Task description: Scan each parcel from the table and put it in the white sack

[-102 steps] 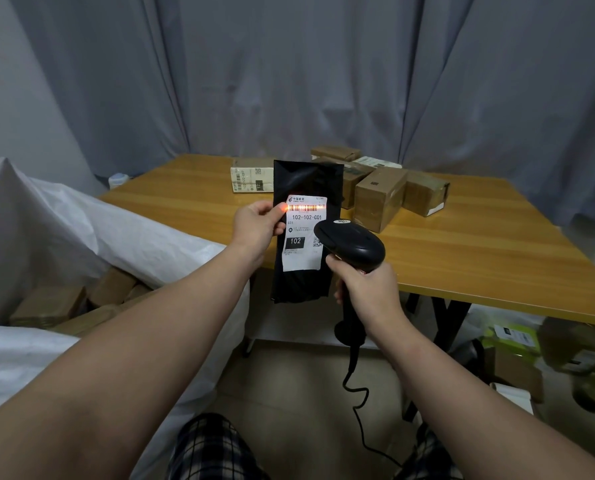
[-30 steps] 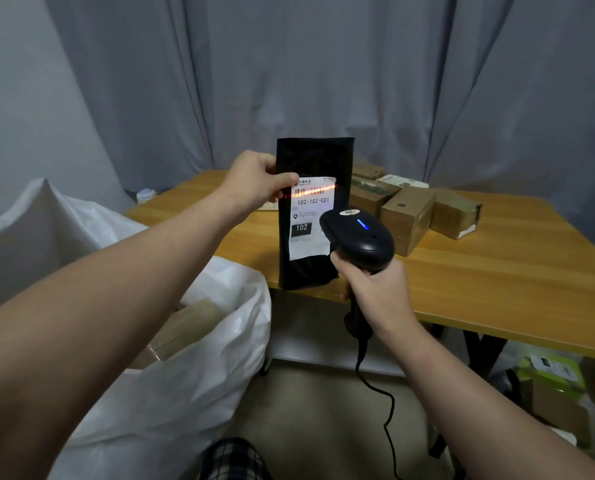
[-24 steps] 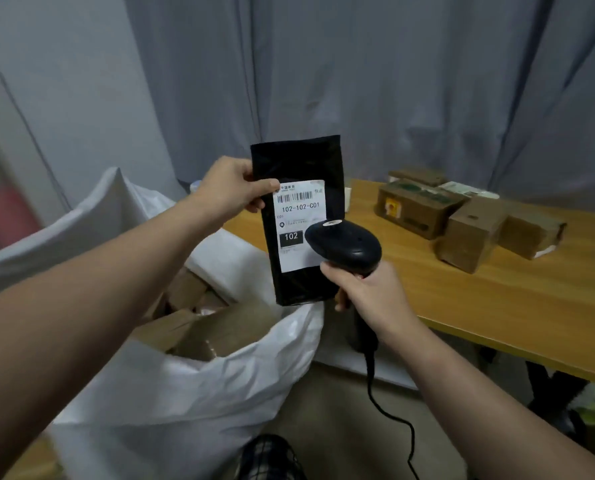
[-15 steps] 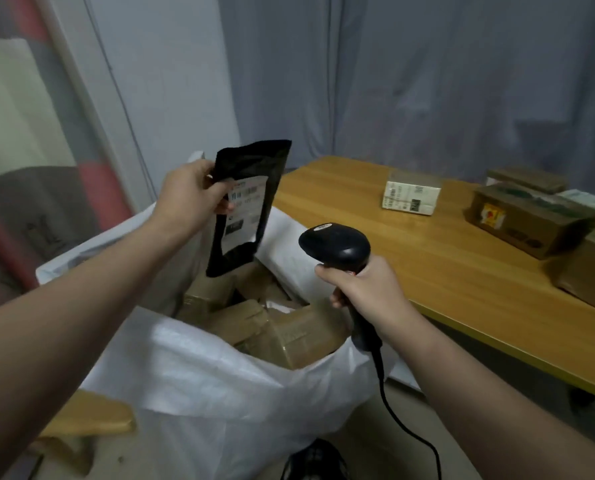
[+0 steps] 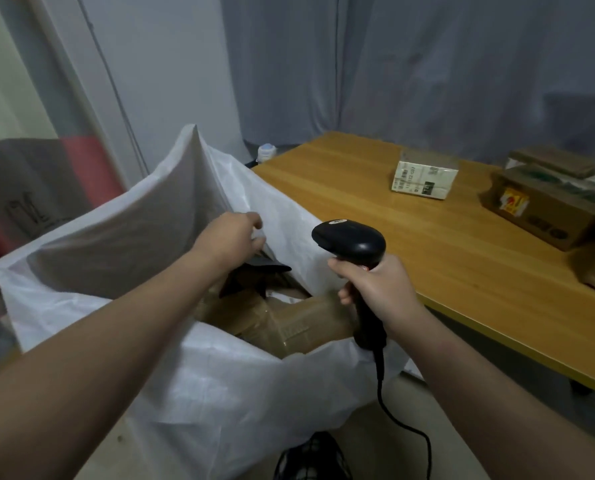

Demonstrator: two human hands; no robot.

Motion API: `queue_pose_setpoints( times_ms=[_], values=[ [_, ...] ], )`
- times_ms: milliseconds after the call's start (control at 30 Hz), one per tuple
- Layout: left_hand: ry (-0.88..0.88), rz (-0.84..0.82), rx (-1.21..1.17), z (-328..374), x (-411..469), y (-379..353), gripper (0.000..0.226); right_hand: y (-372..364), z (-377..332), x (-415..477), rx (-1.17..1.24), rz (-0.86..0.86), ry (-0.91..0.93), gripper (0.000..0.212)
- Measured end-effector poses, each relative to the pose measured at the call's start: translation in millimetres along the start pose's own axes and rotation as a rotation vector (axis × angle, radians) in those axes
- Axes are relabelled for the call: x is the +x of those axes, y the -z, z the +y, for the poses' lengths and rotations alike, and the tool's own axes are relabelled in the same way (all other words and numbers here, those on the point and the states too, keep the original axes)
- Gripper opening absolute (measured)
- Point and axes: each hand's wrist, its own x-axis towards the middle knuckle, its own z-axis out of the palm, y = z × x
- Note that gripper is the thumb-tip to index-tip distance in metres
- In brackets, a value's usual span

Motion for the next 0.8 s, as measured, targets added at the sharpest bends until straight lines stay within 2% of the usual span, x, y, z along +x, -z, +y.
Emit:
queue_pose_setpoints(
  times_ms=[200,367,500,667,800],
  values=[
    [-0.260,0.060,-0.106,89,9,-4,0.033,51,-5,4,0.104,0.111,-0.020,0.025],
    [-0.390,-0.008,-0.173,183,26,-27,0.033,132,-9,-2,0.111,0.289,0.007,0.013],
    [-0.502,-0.050,-0.243,268,32,-54,0.037,214,2,-21,0.138,0.470,-0.032,0.016],
    [-0.684,-0.037,-0.325,384,26,-83,0.051,299,19,-59,0.144,0.639,-0.032,0.013],
    [-0.663,-0.033,-0.316,454,18,-98,0.073,334,32,-84,0.179,0.727,-0.044,0.010]
  ],
)
